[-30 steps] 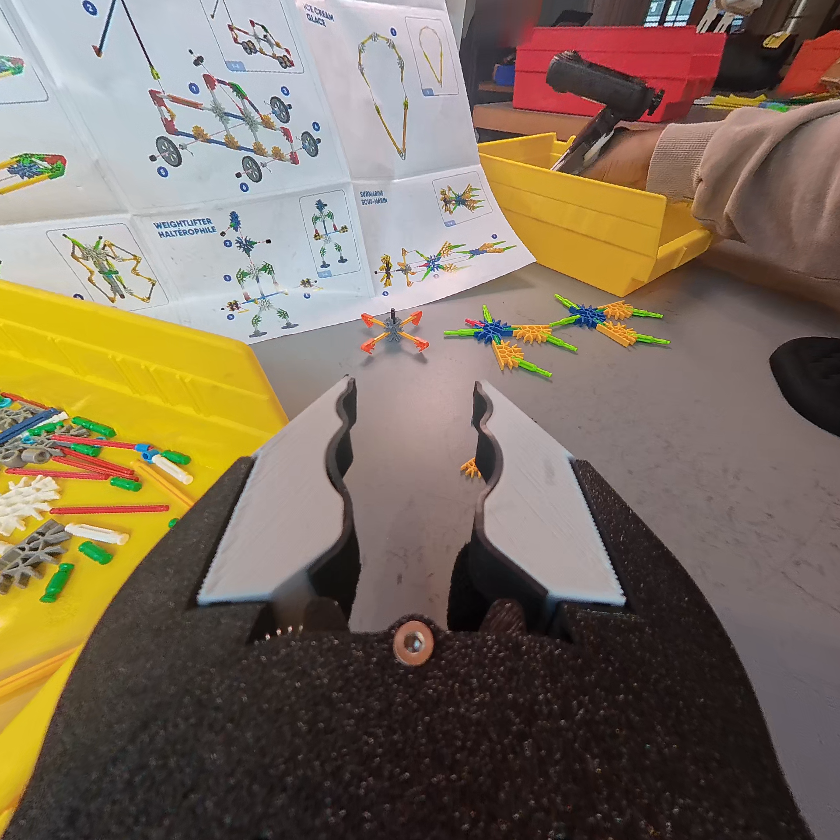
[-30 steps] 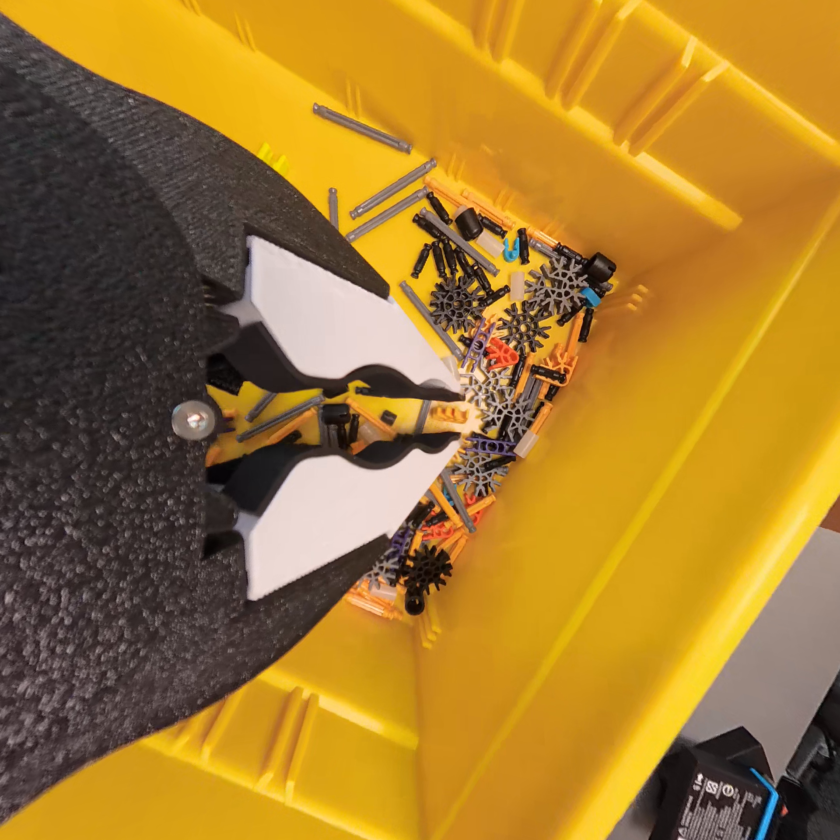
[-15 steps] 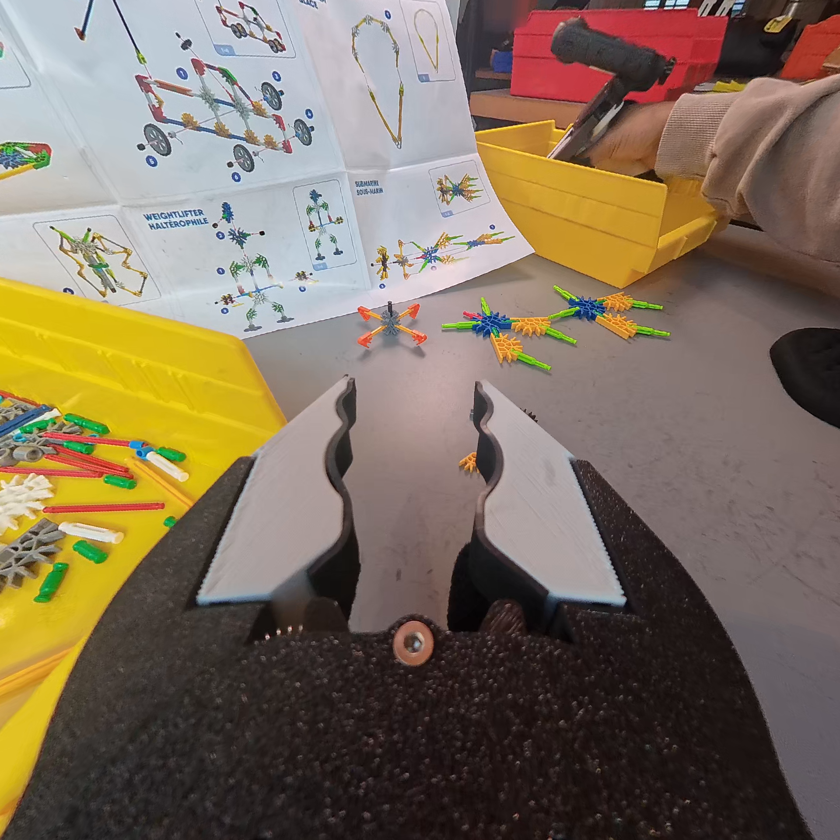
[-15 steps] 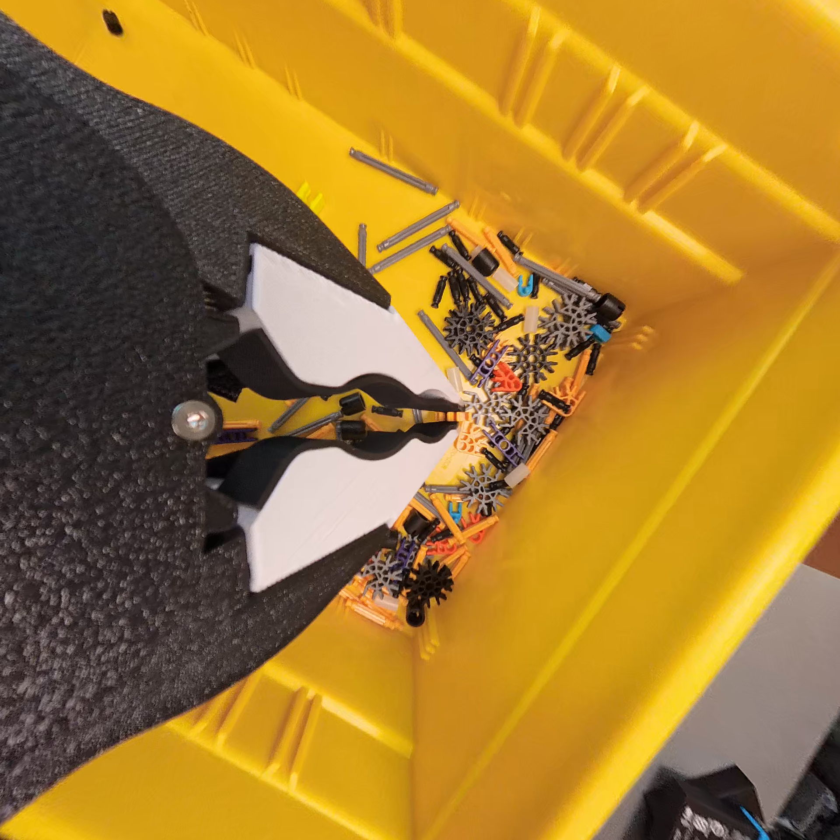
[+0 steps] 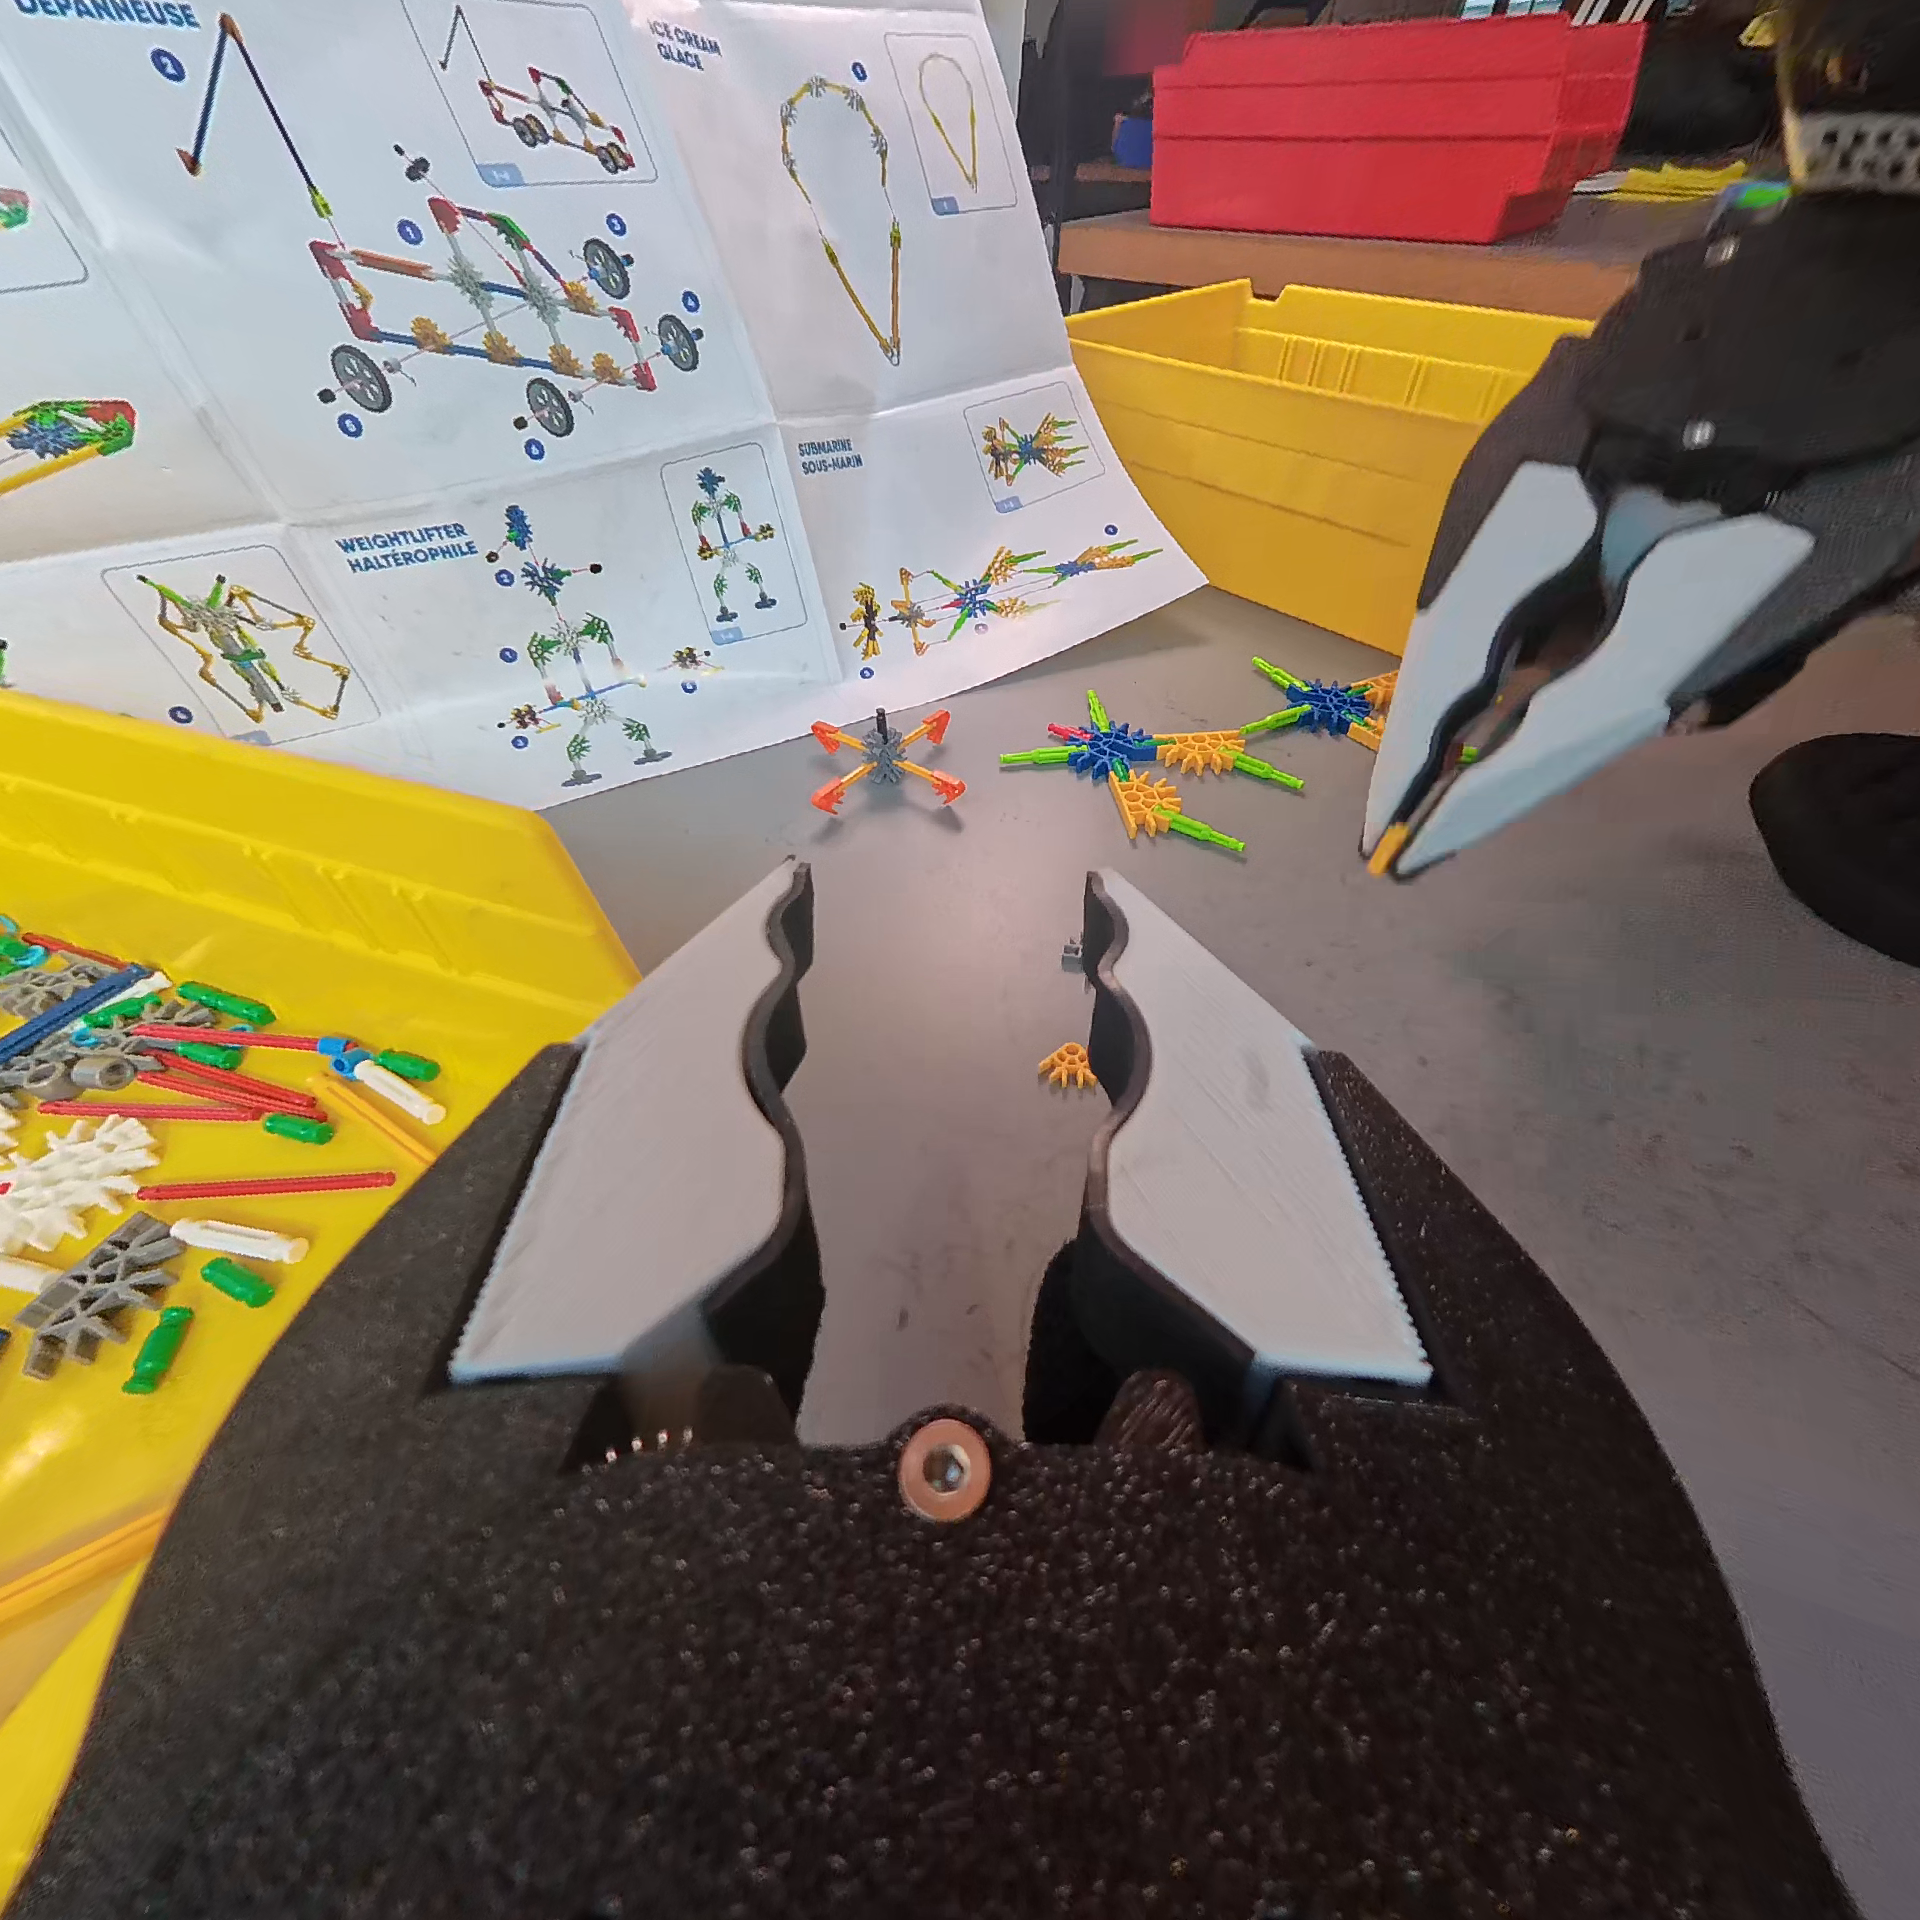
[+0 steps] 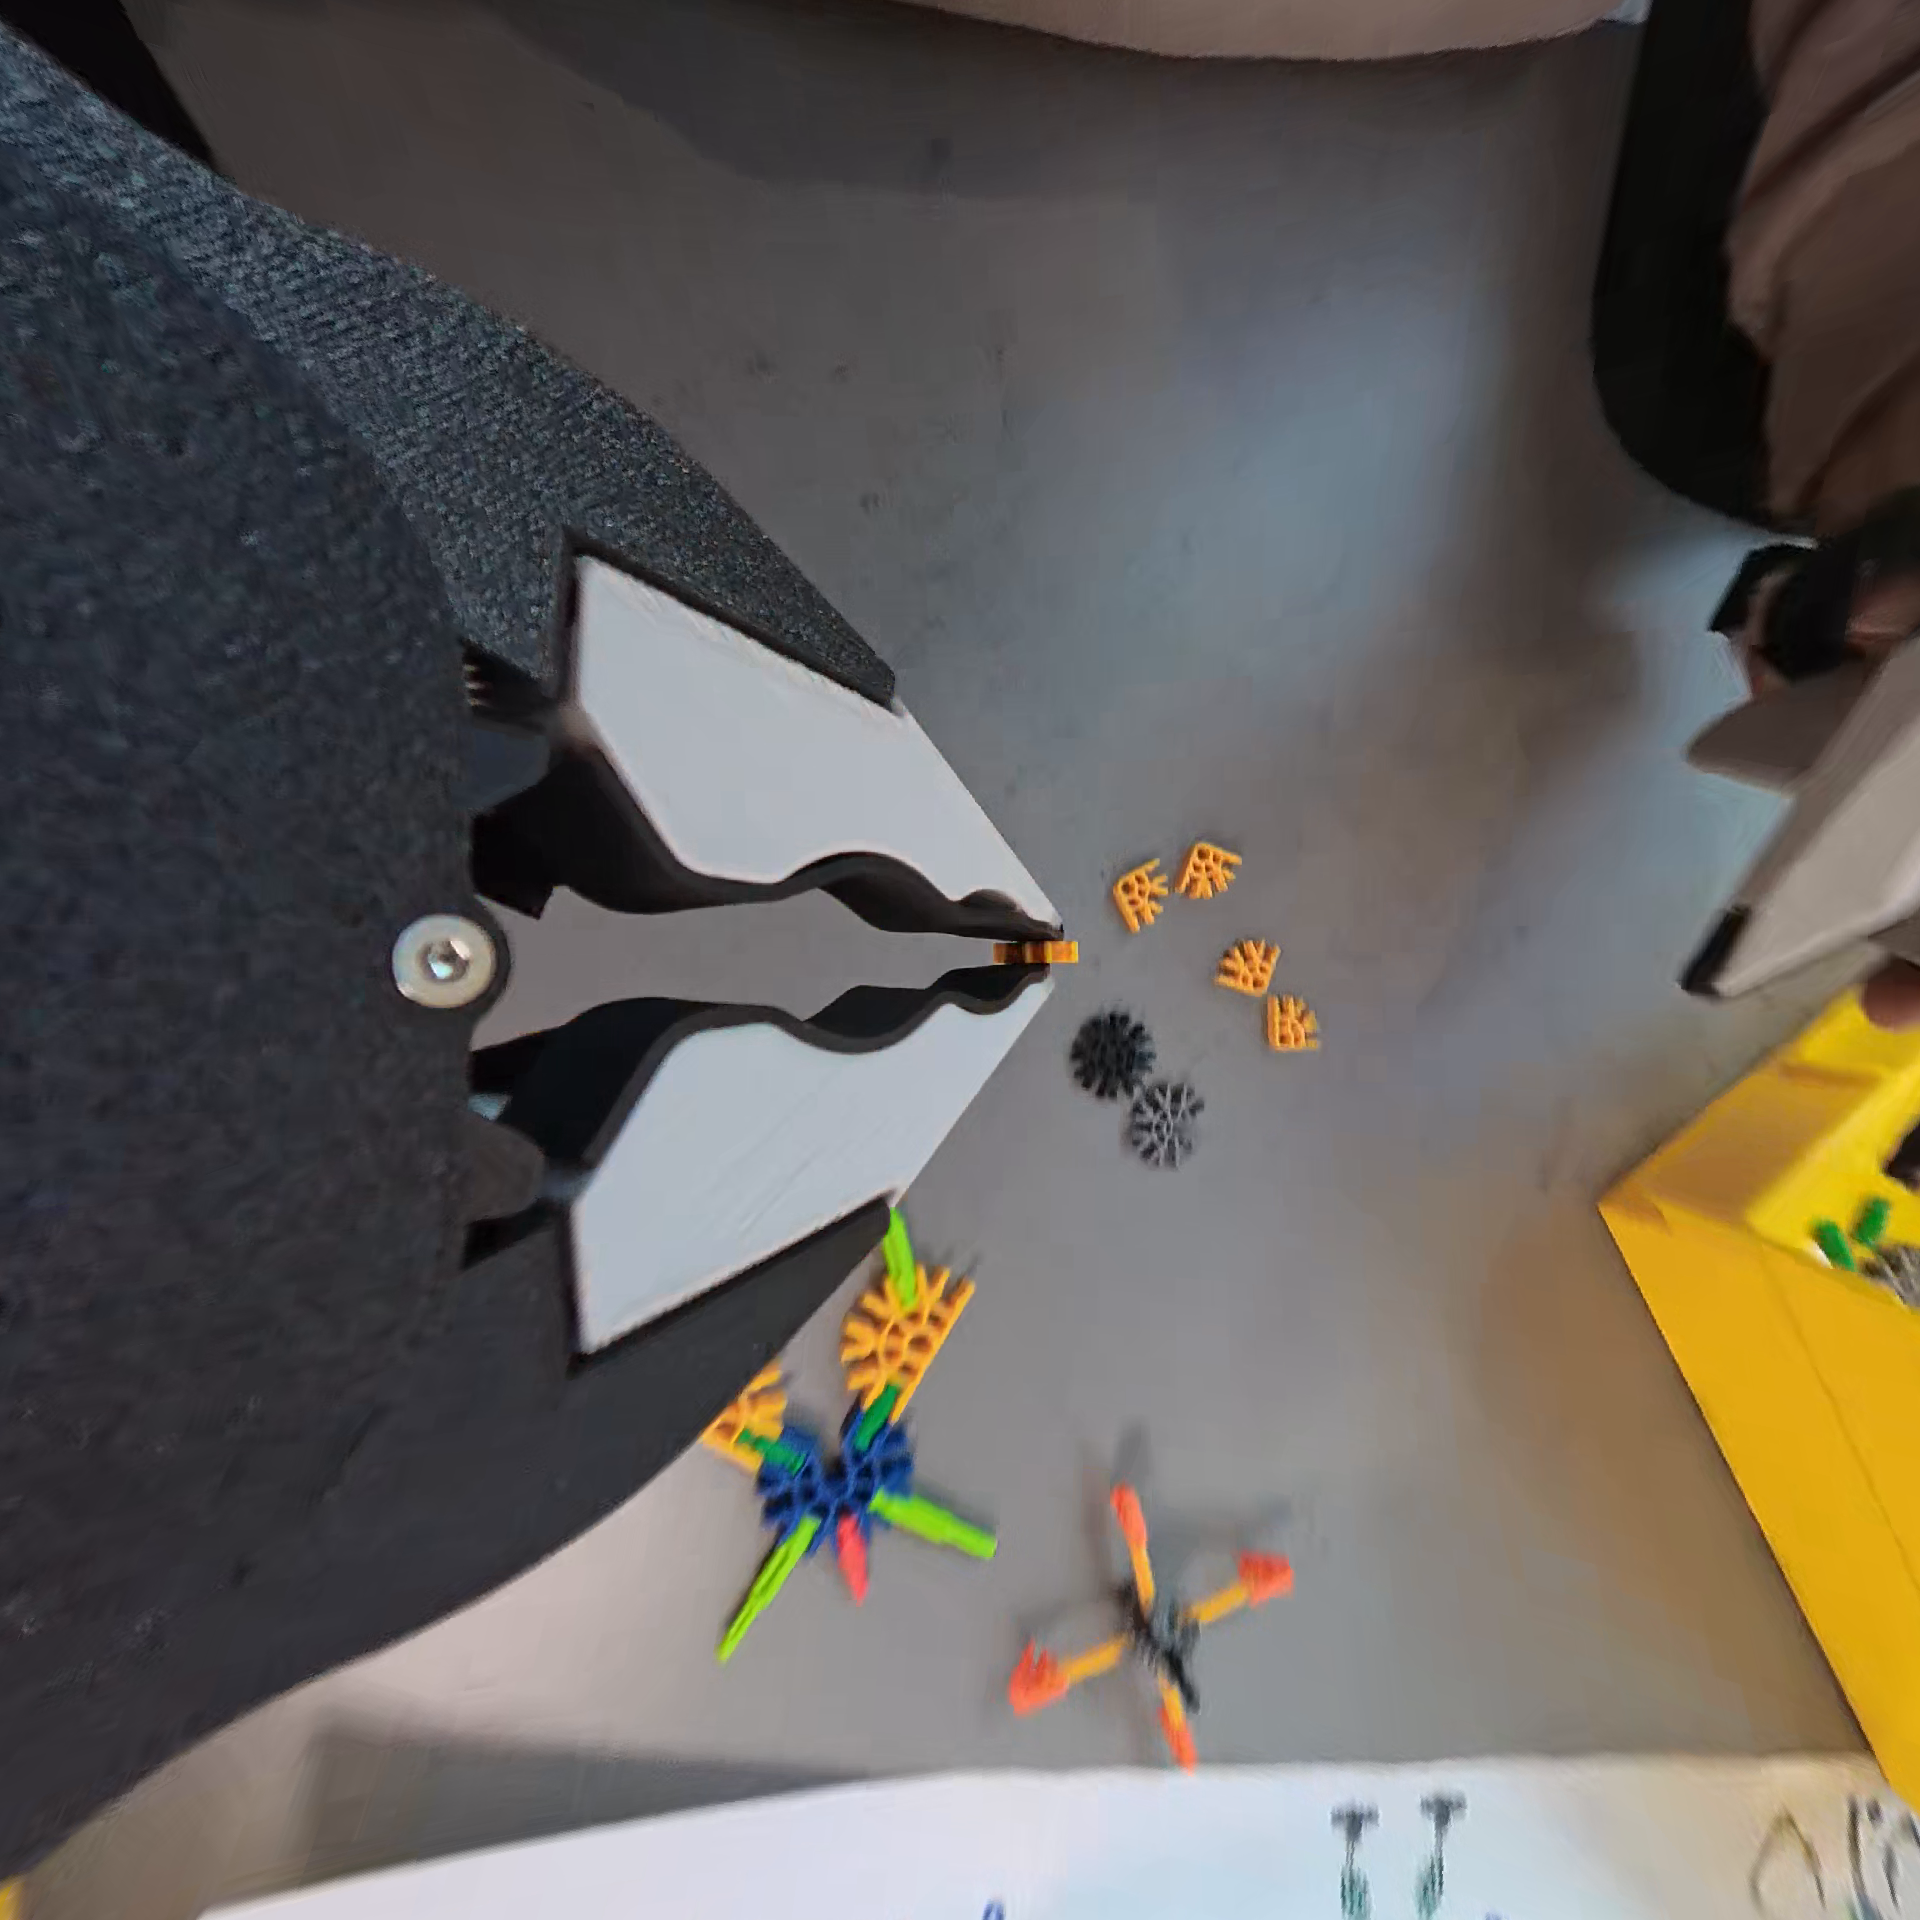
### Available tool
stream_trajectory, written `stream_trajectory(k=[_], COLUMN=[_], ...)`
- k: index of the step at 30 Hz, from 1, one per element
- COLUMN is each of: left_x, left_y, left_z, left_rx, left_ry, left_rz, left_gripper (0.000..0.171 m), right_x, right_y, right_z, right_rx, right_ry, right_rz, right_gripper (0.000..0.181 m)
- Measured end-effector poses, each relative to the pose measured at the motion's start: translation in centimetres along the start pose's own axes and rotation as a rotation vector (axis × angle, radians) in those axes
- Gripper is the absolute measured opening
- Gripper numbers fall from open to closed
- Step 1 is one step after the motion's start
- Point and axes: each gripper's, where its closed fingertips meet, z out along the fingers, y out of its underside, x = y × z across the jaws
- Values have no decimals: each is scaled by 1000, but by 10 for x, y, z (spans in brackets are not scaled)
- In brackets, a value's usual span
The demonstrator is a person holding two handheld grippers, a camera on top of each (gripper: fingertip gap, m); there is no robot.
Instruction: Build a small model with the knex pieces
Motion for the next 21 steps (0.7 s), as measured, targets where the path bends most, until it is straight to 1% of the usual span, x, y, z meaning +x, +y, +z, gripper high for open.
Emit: stream_trajectory(k=[2, 4, 5, 6, 7, 9, 10, 12, 14, 16, 17, 18, 19, 20, 21], left_x=[0, 1, 2, 2, 2, 3, 4, 4, 5, 6, 6, 7, 7, 8, 8], left_y=[-2, -4, -5, -6, -6, -7, -7, -7, -6, -5, -5, -4, -4, -3, -1], left_z=[-1, -2, -3, -3, -3, -4, -4, -4, -3, -3, -2, -2, -1, -1, 0], left_rx=[6, 10, 12, 14, 15, 15, 16, 15, 10, 7, 5, 4, 2, -2, -5], left_ry=[-4, -3, -2, -2, -2, -2, -2, -1, 4, 10, 12, 14, 16, 16, 16], left_rz=[9, 14, 16, 19, 22, 28, 30, 32, 29, 26, 26, 25, 24, 24, 25], left_gripper=[52, 52, 52, 52, 52, 52, 52, 52, 52, 52, 52, 52, 52, 52, 52], right_x=[-17, -25, -27, -28, -28, -23, -15, 13, 59, 115, 144, 174, 202, 226, 246], right_y=[8, 14, 18, 21, 19, 13, 5, -13, -26, -27, -20, -7, 14, 39, 67], right_z=[27, 43, 48, 51, 51, 41, 30, -6, -57, -117, -147, -174, -196, -210, -216], right_rx=[-18, -51, -73, -93, -78, -63, -35, 39, 111, 177, 202, 209, 187, 142, 92], right_ry=[-29, -31, -29, -21, -17, 3, 36, 138, 304, 498, 593, 688, 762, 806, 825], right_rz=[-42, -78, -101, -117, -119, -119, -122, -98, -37, 57, 113, 182, 257, 335, 416], right_gripper=[2, 3, 7, 12, 13, 18, 19, 19, 19, 17, 17, 16, 16, 16, 16])
